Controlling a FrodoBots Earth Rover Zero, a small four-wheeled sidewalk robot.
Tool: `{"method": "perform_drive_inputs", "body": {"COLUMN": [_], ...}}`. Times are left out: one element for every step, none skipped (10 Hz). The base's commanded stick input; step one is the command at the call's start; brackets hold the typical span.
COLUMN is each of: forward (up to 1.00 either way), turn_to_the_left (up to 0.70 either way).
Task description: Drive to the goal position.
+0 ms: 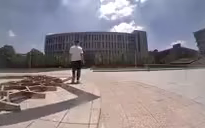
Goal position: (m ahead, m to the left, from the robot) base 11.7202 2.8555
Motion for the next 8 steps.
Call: {"method": "perform_drive_inputs", "body": {"forward": [0.5, 0.5, 0.5, 0.5, 0.5, 0.5, 0.5, 0.5], "turn_to_the_left": [0.44, 0.0, 0.0, 0.0, 0.0, 0.0, 0.0, 0.0]}}
